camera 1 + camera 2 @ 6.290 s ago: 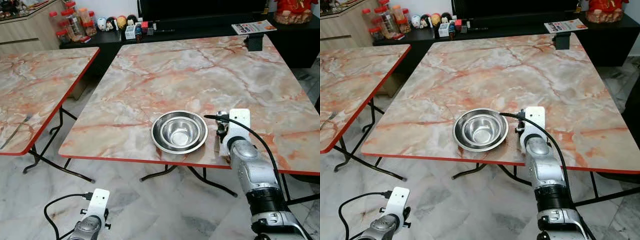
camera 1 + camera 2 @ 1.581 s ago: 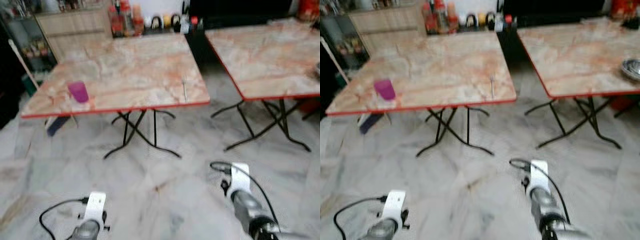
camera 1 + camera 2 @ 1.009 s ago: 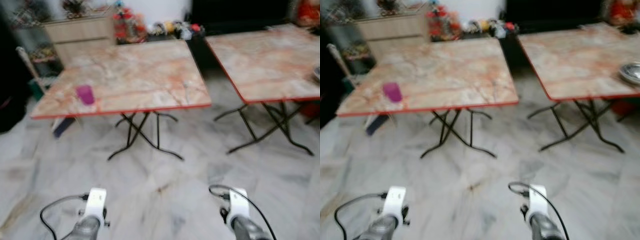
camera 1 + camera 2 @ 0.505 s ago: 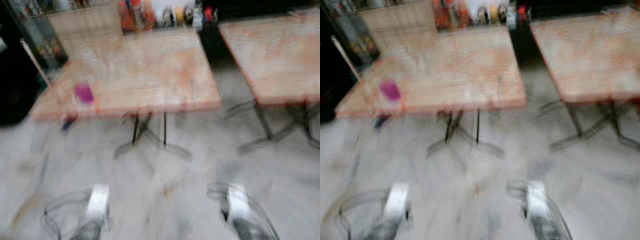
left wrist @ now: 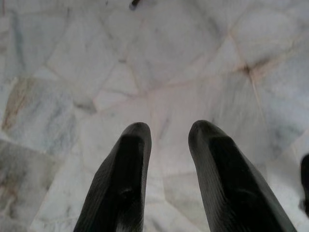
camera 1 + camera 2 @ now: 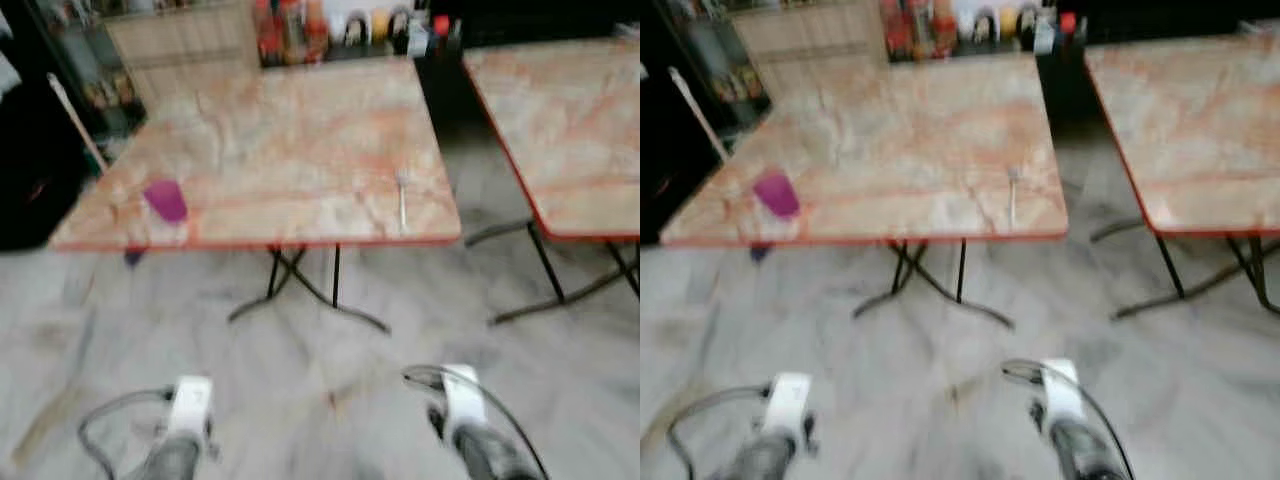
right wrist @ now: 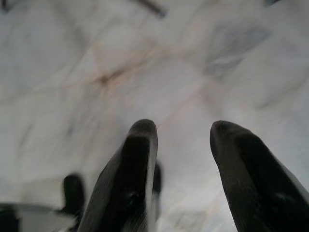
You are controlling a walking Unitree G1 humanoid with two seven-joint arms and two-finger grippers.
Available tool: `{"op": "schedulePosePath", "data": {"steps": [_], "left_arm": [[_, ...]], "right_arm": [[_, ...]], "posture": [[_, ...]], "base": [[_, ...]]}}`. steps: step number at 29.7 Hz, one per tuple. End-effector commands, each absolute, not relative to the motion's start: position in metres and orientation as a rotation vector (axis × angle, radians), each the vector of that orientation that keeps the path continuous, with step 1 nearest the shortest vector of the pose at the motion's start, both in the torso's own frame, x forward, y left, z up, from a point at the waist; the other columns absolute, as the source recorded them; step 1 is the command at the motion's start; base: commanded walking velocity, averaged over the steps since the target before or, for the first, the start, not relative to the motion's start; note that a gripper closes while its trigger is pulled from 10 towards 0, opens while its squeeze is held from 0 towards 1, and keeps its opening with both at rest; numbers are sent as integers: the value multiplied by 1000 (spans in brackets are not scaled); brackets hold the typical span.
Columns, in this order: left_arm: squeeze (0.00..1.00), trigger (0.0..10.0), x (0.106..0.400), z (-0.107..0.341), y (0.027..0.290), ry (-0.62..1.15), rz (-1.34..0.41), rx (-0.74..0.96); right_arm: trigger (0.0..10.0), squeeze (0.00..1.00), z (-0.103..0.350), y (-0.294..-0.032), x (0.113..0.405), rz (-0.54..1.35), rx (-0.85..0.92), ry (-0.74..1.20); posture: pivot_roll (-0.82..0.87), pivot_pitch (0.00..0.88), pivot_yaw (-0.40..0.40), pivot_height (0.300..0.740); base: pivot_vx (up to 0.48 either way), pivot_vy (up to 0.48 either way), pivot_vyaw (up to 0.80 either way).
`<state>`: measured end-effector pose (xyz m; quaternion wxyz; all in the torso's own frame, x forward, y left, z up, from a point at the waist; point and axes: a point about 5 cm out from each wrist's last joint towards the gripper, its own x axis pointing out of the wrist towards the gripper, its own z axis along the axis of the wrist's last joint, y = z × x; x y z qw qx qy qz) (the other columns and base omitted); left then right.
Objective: Setting the table
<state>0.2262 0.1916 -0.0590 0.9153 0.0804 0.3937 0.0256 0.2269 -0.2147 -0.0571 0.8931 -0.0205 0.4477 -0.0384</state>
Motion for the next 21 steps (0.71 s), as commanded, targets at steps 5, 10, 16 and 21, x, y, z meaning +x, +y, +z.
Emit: {"op": "schedulePosePath", "data": {"steps": [5,10,16,21], "left_arm": [[0,10000,222,-59,206,822,80,189],[0,10000,222,-59,205,823,78,190],[0,10000,222,-60,204,825,76,192],[0,10000,222,-60,204,826,70,195]], "right_arm": [[10000,0,-57,-201,231,-52,-19,912],[10000,0,-57,-202,231,-53,-17,911],[10000,0,-57,-201,231,-46,-19,906],[10000,0,-57,-202,231,-44,-19,906]], "posture": [[-52,43,77,740],[-53,37,74,740],[-52,28,71,740],[-60,18,72,740]], "base": [[337,0,0],[337,0,0],[336,0,0],[337,0,0]]}}
